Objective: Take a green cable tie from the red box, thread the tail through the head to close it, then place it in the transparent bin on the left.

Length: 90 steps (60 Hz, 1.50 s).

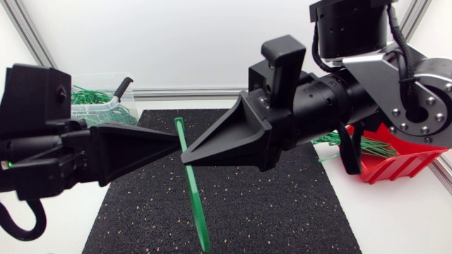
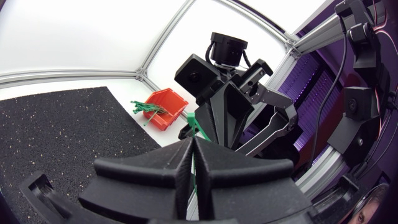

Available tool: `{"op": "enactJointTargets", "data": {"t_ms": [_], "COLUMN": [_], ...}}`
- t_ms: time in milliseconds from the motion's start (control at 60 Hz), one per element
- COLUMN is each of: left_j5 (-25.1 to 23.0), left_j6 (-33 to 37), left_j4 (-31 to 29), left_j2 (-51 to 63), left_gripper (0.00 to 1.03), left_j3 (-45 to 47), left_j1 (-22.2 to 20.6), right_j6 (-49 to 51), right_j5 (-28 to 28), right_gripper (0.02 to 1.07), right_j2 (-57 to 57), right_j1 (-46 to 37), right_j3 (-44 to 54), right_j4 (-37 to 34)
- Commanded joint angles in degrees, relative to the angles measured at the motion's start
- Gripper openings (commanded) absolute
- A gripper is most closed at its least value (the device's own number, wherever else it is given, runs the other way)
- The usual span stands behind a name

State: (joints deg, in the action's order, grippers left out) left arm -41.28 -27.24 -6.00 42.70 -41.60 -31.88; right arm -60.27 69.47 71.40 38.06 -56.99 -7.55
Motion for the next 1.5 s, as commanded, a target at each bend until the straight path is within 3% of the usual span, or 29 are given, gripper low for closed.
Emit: {"op": "enactJointTargets", "data": {"t_ms": [0, 1017, 1233, 1300, 1417, 1450, 1483], "left_j5": [0.14, 3.75, 5.33, 5.68, 5.77, 5.77, 5.77], "left_j6": [-1.23, -0.18, 1.14, 1.49, 2.81, 3.60, 4.31], "left_j4": [0.73, 1.08, 0.55, 0.37, -0.24, -0.59, -0.77], "left_j2": [-0.95, -4.64, -5.17, -5.52, -5.61, -5.61, -5.61], "left_gripper": [0.03, 0.03, 0.03, 0.03, 0.03, 0.03, 0.03], "left_j3": [1.09, 1.79, 1.79, 1.70, 1.61, 1.61, 1.79], "left_j1": [0.06, -1.17, -3.45, -3.54, -2.57, -2.31, -2.31], "right_j6": [-1.52, -1.69, -1.69, -1.78, -1.52, -1.52, -1.52], "right_j5": [0.58, 0.14, -1.09, -1.01, -0.74, -0.83, -0.92], "right_gripper": [0.08, 0.08, 0.09, 0.25, 0.93, 1.03, 1.03], "right_j2": [0.76, 8.58, 9.38, 9.02, 5.60, 4.45, 3.49], "right_j1": [-0.71, -1.15, -2.03, -2.12, -1.15, -0.89, -0.80], "right_j3": [-0.22, -9.10, -10.33, -10.33, -8.49, -8.05, -7.70], "right_j4": [0.17, -3.87, -4.49, -4.49, -3.26, -3.00, -2.73]}}
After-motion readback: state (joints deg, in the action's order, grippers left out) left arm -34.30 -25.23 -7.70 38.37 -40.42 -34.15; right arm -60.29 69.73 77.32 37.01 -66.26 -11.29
